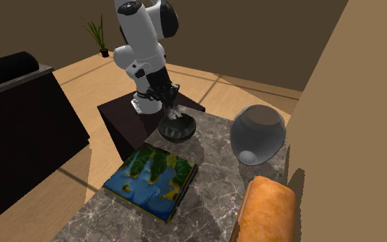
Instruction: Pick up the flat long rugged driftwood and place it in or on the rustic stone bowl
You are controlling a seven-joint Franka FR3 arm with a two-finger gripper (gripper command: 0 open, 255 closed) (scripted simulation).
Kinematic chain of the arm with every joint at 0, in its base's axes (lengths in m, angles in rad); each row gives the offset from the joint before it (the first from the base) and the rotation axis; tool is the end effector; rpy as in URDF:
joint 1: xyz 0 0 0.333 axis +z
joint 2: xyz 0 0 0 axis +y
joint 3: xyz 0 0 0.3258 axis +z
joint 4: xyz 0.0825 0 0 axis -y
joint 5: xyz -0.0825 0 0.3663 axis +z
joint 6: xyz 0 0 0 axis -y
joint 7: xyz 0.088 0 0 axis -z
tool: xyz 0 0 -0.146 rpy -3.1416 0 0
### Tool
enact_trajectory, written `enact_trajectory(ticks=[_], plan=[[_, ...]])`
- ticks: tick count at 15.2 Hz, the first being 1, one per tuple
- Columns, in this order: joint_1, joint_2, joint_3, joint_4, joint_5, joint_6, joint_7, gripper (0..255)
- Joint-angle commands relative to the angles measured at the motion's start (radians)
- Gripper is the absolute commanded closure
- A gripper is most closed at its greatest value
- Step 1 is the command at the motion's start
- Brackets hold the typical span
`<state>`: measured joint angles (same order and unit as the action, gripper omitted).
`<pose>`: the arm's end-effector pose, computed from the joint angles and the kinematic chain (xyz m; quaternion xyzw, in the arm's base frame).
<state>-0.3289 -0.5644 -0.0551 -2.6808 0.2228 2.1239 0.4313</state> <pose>0.3234 -0.1107 0.3894 -0.8898 0.4430 0.0005 0.1094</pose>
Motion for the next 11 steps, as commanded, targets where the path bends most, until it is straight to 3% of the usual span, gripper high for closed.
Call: enact_trajectory(ticks=[1, 11], plan=[[0.000, 0.005, -0.002, -0.023, 0.003, 0.027, -0.009, 255], [0.017, 0.097, -0.010, -0.100, 0.036, 0.193, -0.054, 255]])
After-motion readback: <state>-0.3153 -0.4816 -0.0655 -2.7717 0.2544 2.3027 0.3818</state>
